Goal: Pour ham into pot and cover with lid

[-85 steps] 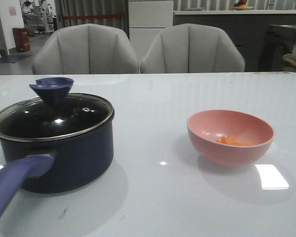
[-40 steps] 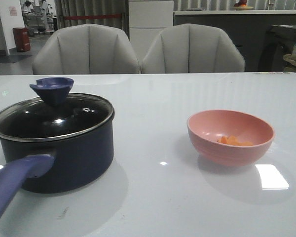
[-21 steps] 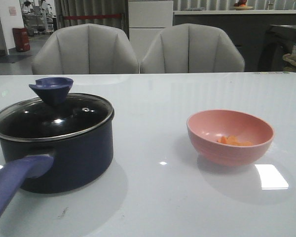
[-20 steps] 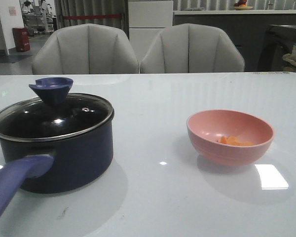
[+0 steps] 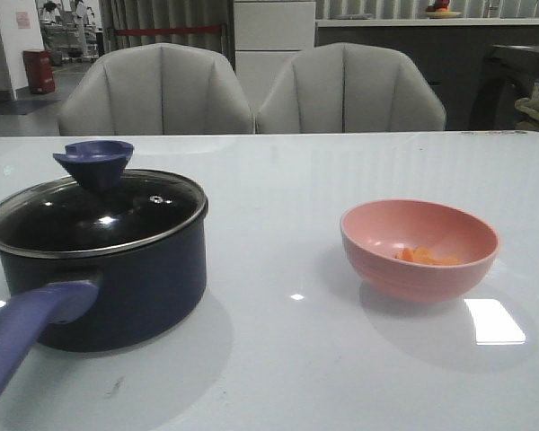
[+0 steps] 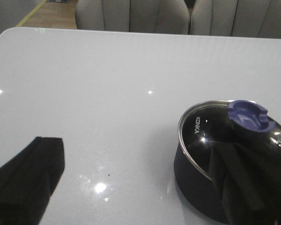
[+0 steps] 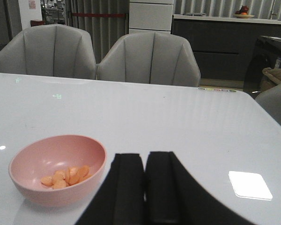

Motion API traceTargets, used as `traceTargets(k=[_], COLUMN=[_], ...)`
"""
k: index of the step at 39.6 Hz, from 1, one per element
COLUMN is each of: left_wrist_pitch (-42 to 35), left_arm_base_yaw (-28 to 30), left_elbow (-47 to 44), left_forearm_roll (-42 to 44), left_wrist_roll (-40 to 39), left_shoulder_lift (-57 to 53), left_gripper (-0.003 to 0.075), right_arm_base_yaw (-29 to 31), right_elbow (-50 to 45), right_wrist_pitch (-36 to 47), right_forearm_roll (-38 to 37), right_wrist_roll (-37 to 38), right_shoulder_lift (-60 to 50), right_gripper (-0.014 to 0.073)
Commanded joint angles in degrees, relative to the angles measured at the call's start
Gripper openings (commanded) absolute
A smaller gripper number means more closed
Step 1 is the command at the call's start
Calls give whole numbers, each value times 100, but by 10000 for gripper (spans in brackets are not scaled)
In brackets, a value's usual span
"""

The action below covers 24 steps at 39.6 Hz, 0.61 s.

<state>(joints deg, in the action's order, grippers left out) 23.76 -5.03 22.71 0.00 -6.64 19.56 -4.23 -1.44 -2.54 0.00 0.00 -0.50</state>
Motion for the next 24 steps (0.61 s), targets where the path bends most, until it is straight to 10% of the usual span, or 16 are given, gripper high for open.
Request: traceTargets(k=[1, 24], left_wrist_pitch=[-740, 1946], left_arm_base_yaw=[-39, -66], left_elbow=[178, 3197], left_forearm_roll=[-257, -1385], left_wrist_roll=[-29, 458], left_shoulder_lift=[125, 3398], left_gripper=[666, 646], right_arm_base_yaw=[38, 38], right_elbow=[-64, -64], right_wrist_pitch=[480, 480], right_forearm_roll=[-35, -35], right_wrist_roll=[0, 0], right_shoulder_lift=[-116, -116], right_gripper=[147, 147])
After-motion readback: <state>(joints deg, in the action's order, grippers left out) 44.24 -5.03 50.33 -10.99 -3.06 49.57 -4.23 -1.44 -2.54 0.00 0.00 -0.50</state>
